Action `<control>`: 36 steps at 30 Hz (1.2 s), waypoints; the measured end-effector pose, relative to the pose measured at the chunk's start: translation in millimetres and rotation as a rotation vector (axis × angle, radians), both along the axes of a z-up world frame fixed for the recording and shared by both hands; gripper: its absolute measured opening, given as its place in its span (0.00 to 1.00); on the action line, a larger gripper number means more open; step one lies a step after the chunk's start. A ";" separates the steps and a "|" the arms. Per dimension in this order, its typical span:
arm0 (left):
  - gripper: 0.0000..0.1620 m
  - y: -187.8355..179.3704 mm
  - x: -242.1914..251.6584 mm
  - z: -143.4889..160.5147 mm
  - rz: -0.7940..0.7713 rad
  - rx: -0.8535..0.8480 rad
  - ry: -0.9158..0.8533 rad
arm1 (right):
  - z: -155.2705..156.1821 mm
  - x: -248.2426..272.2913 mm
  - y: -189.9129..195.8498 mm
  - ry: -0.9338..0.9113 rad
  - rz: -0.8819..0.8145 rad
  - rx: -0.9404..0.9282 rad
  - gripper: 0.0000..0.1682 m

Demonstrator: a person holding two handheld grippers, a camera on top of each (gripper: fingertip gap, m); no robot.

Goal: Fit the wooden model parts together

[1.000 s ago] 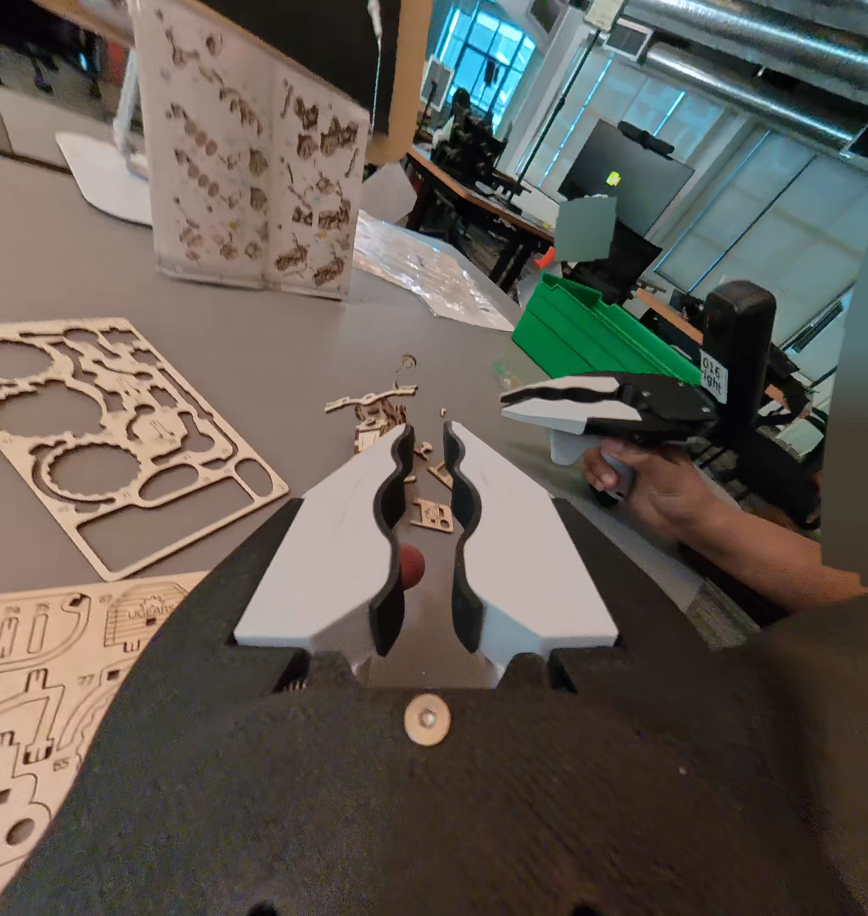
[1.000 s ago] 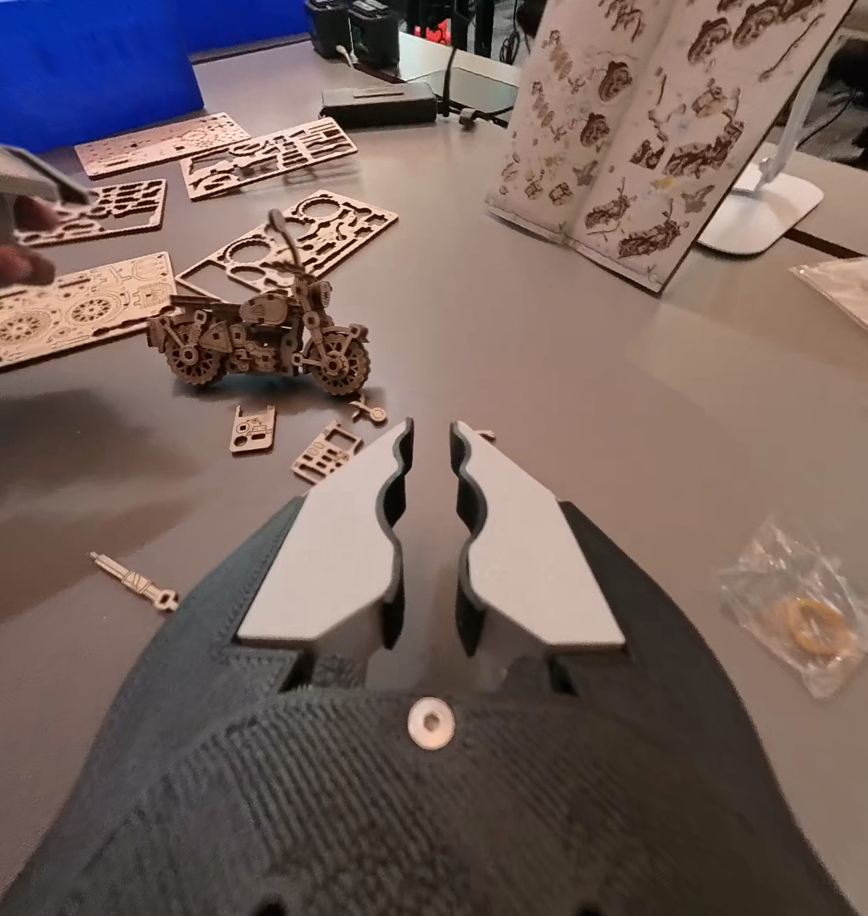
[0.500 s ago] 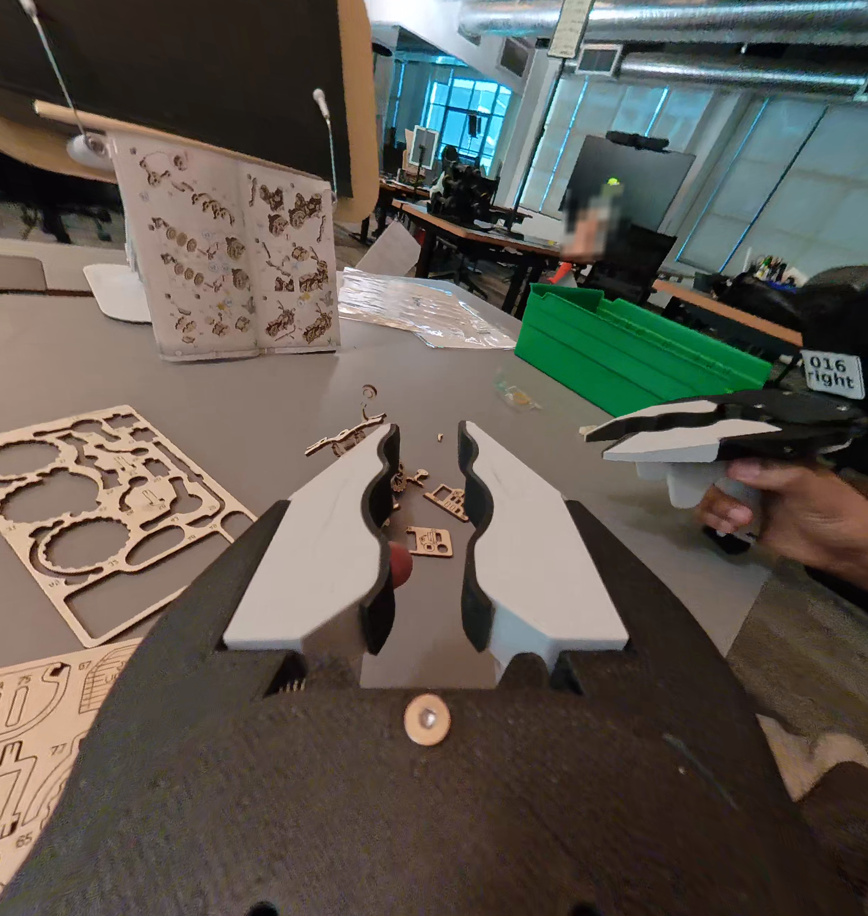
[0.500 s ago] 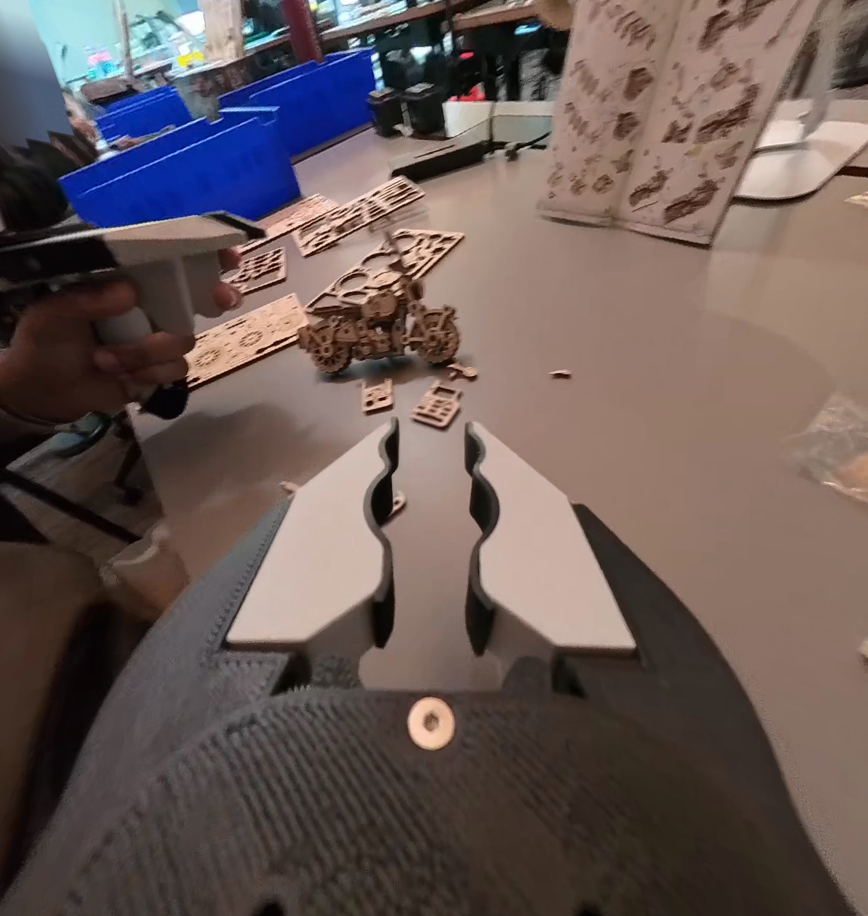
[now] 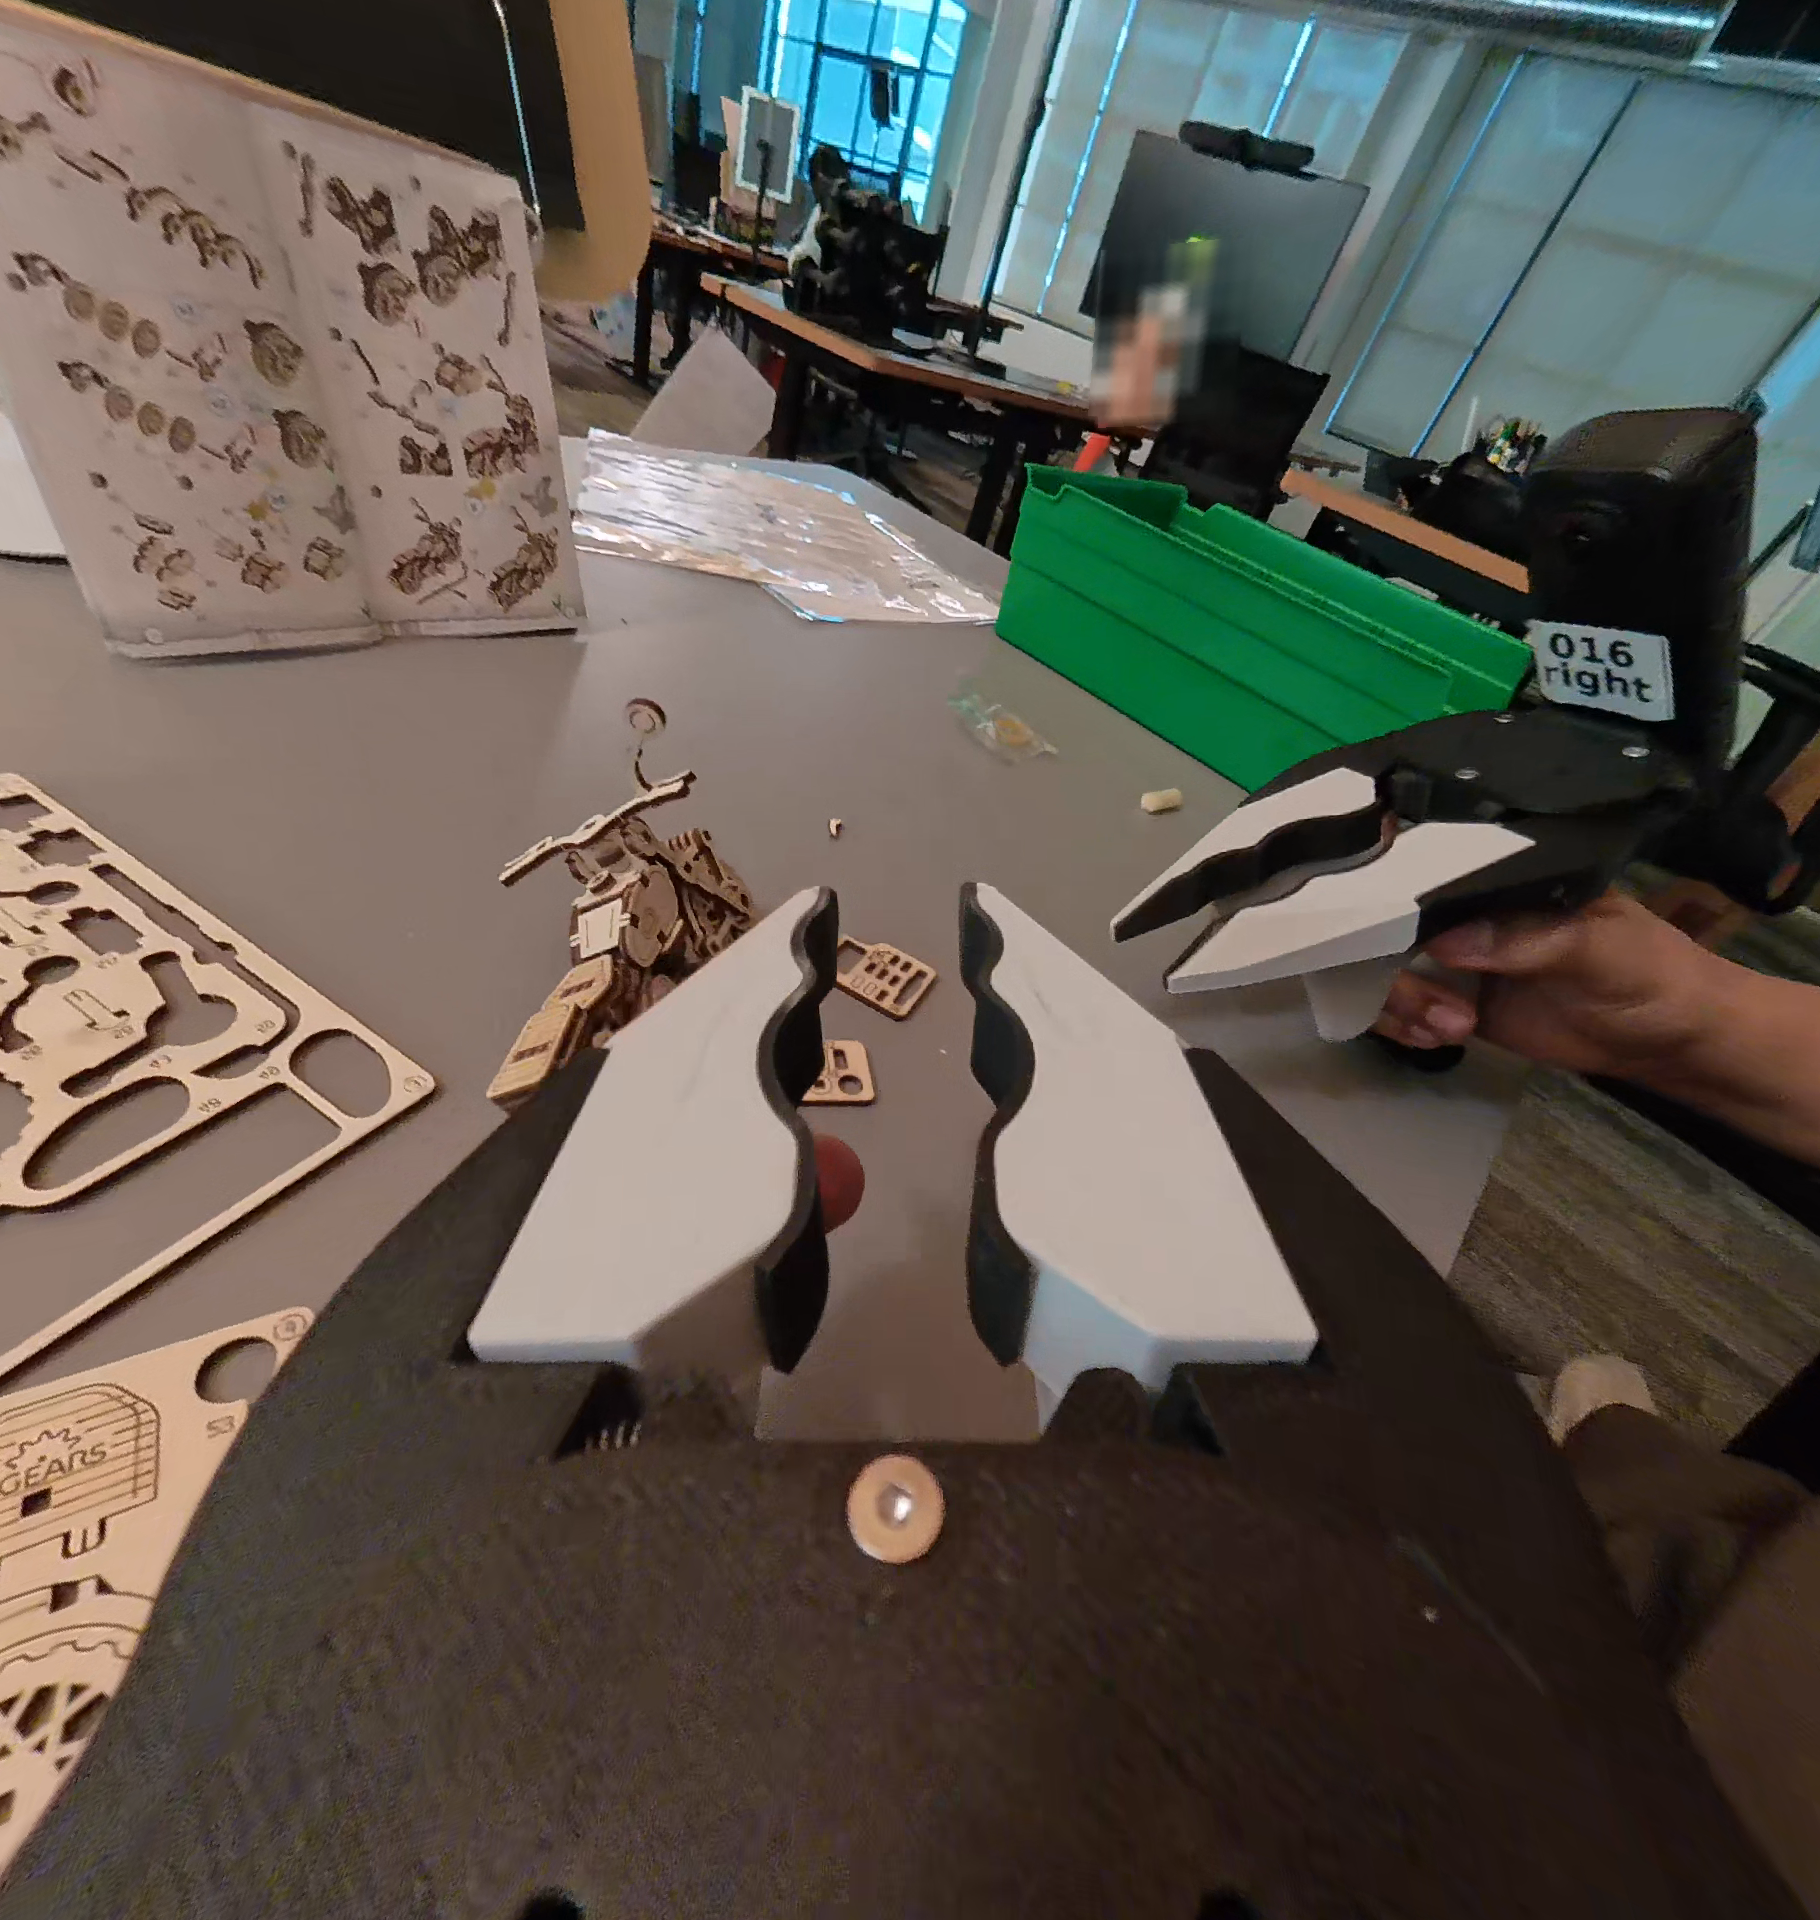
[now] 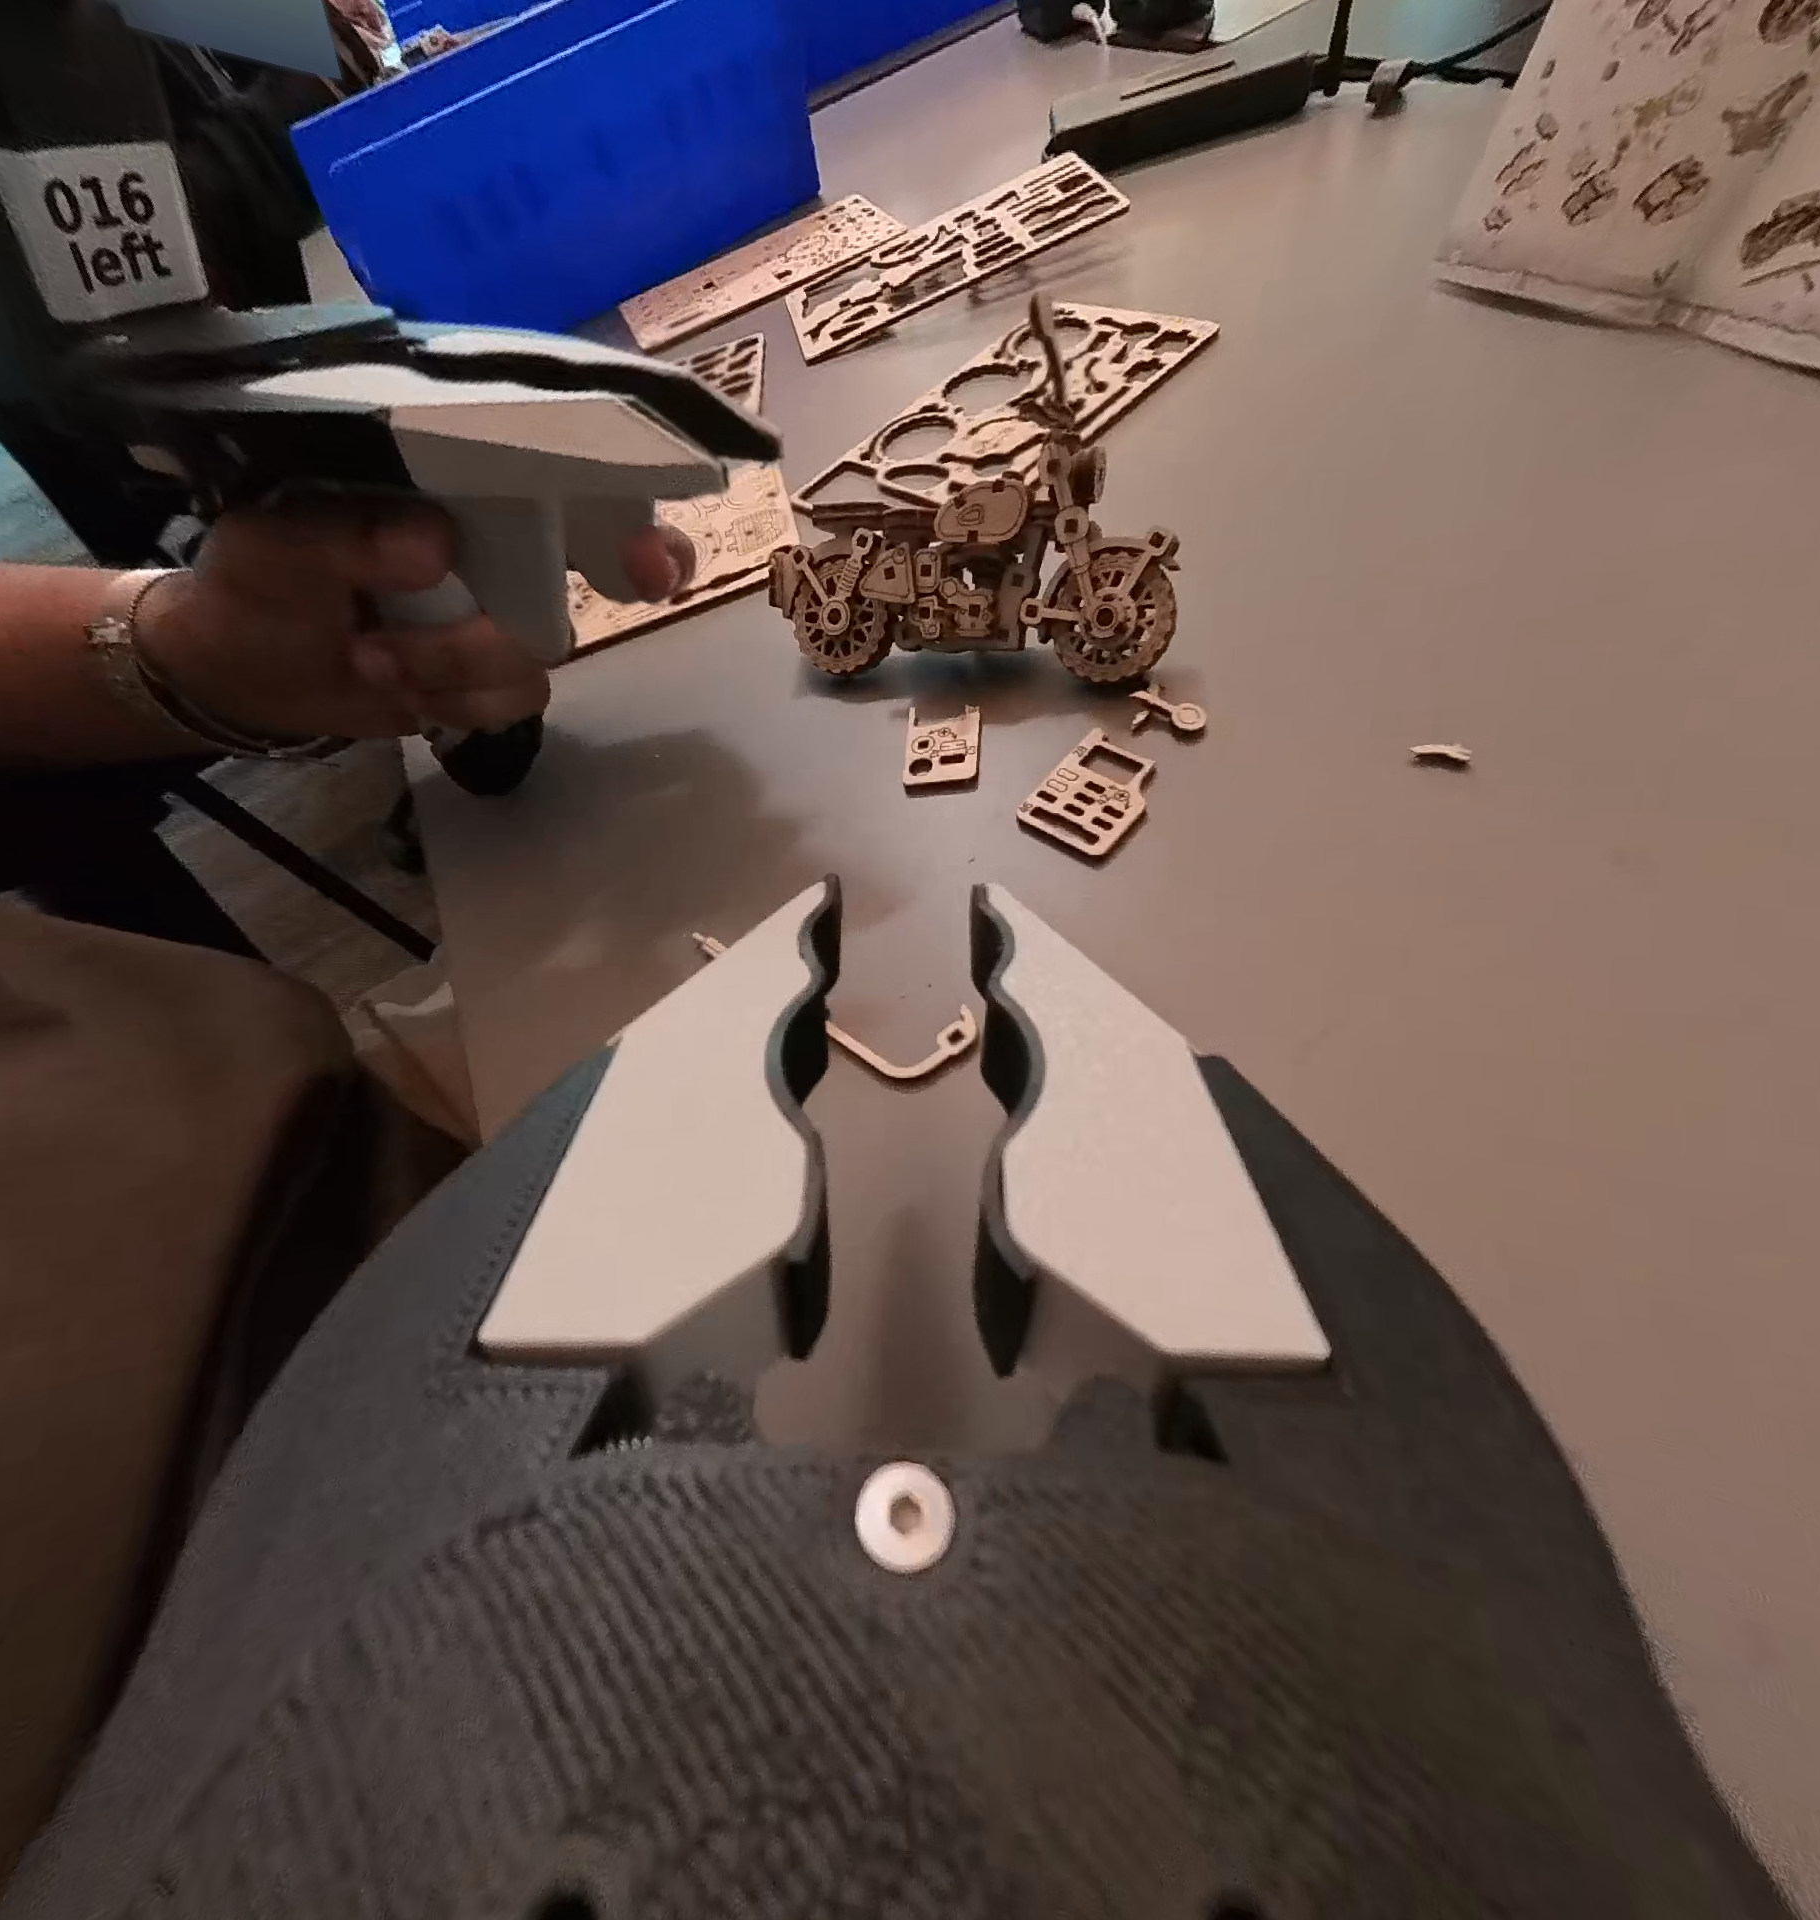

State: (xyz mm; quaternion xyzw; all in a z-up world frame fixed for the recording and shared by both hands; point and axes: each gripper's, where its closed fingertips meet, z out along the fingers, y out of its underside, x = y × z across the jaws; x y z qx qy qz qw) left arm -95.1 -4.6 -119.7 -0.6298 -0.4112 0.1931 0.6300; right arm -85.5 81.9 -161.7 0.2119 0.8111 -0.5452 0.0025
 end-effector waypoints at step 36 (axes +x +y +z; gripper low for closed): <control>0.19 71.3 75.3 15.3 -0.192 0.086 0.027 | -11.7 -1.3 -8.5 0.021 0.002 0.085 0.12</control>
